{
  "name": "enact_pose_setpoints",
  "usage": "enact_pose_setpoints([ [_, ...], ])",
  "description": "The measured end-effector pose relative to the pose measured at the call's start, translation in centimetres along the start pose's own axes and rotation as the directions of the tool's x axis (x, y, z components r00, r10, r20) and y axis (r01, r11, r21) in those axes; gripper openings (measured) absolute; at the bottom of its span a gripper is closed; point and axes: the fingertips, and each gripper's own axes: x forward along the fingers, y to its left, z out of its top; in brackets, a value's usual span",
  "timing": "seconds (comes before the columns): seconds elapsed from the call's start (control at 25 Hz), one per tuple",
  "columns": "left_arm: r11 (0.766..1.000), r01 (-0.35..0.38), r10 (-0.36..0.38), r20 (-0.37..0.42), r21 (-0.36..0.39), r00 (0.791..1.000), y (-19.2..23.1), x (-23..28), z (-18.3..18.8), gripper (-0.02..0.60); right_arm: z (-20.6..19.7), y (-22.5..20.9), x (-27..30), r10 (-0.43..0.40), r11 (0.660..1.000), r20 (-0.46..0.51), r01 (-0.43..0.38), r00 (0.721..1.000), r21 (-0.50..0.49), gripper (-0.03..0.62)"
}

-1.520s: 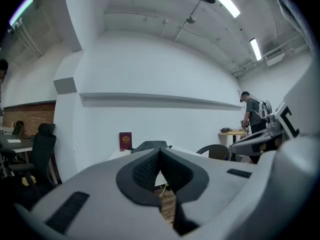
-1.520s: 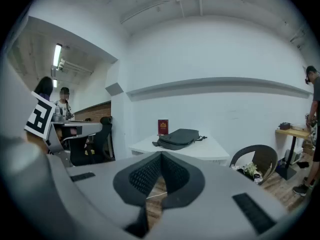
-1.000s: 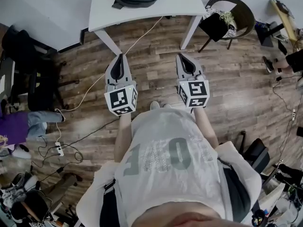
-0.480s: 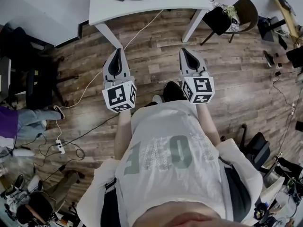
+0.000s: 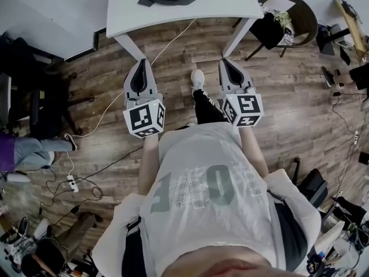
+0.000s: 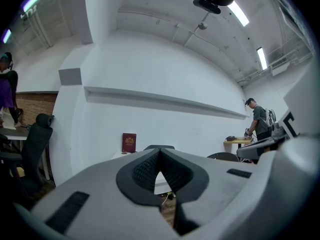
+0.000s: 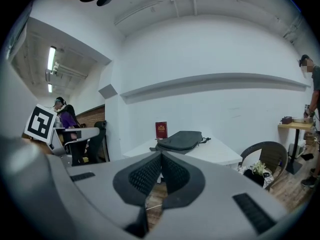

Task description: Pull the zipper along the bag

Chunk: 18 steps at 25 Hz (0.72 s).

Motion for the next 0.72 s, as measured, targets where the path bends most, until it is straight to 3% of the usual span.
enact_pose_setpoints([
  [0.32, 0.999, -0.041, 0.041, 0.02, -0.011, 0.999, 2.0, 8.7, 0.9, 0.025, 3.2, -3.3, 9.6, 0.04, 0.999, 0.02, -0.039, 0.999, -0.031, 0.027],
  [0.72, 0.991, -0.132, 0.131, 0.058, 0.007, 0.99, 5.6, 24.3, 4.2, 0.026, 9.1, -10.3, 24.7, 0.1, 0.995, 0.043, -0.099, 0.994, -0.033, 0.028],
])
